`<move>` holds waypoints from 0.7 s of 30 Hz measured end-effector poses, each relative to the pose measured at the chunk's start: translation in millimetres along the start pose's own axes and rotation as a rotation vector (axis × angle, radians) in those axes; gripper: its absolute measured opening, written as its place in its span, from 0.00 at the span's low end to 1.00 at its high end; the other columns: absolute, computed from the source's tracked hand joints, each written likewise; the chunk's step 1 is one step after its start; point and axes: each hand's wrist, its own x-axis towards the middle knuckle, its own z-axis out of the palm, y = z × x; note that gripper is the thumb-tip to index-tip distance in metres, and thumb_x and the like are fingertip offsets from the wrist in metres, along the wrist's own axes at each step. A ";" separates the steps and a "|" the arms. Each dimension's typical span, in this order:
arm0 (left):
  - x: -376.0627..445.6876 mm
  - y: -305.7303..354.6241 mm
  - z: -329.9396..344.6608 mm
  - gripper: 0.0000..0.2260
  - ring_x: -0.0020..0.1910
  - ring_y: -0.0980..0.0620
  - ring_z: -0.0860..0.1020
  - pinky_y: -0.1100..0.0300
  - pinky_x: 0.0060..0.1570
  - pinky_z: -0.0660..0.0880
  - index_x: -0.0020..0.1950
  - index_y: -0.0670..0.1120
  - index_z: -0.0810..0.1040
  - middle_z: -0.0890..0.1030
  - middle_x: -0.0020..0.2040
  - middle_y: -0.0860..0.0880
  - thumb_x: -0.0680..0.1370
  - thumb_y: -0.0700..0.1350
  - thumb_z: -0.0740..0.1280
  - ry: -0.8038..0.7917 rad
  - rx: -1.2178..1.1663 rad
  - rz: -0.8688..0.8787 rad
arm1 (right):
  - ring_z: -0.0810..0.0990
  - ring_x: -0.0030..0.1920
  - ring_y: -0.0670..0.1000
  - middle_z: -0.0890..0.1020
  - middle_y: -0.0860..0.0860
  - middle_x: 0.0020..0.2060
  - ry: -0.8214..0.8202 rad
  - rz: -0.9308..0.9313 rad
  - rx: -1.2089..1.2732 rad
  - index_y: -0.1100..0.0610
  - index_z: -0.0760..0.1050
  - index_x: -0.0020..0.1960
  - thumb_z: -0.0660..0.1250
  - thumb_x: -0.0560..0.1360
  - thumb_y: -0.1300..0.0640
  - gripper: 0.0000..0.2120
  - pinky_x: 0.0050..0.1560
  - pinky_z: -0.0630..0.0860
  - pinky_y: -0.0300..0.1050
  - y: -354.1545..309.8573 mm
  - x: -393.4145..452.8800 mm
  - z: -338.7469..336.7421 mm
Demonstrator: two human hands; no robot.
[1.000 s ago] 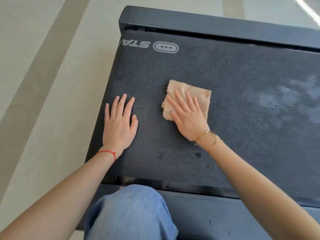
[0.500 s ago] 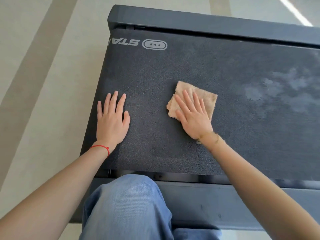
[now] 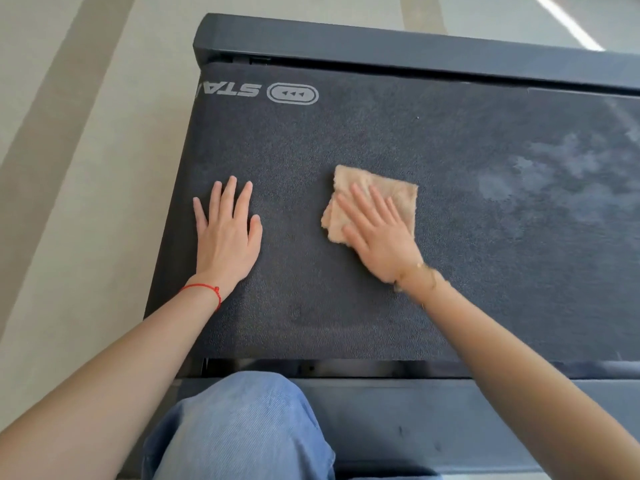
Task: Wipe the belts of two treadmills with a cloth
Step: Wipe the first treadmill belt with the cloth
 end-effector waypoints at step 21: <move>3.9 3.8 10.6 0.27 0.80 0.44 0.54 0.37 0.76 0.53 0.80 0.48 0.57 0.58 0.80 0.44 0.82 0.53 0.47 0.054 0.093 -0.039 | 0.42 0.79 0.58 0.41 0.55 0.80 0.096 0.251 0.087 0.55 0.38 0.80 0.44 0.84 0.48 0.29 0.78 0.41 0.53 25.8 213.2 -29.6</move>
